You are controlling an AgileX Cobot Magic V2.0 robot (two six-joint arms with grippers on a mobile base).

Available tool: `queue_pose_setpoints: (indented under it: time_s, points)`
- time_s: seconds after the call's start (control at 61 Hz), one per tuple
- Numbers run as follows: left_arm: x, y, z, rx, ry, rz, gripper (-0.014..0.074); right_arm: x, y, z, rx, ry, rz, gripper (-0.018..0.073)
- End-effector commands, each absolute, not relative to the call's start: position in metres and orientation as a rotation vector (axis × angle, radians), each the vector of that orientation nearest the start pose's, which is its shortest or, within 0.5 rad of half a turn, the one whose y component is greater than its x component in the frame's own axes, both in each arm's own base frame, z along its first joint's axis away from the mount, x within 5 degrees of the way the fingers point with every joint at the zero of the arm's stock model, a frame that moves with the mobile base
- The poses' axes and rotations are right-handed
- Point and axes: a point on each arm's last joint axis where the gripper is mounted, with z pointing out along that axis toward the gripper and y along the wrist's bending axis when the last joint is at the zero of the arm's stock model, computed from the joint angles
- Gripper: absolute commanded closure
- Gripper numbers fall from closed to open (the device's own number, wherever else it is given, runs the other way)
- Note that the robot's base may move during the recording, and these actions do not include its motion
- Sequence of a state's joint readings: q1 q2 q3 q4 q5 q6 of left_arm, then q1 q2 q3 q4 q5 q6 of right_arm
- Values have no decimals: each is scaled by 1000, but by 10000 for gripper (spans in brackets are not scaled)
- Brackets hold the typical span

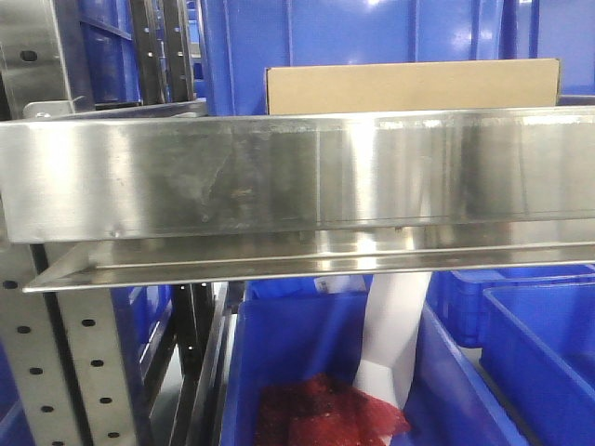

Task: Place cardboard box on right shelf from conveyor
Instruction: 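Open the right gripper and withdraw it from the box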

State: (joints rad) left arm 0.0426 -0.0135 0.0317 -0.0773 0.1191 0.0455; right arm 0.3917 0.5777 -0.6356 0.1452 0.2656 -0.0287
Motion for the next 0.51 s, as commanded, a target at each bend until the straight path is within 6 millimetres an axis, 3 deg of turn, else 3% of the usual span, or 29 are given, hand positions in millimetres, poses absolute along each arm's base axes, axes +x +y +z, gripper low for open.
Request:
queue_pose_setpoints:
  time_s: [0.0,0.491]
  points:
    - [56,2,198,-54,1529,-3,713,109,48,374,-245,1576,412,503]
    - [56,2,198,-54,1529,-3,713,105,43,370,-249,1571,371,503]
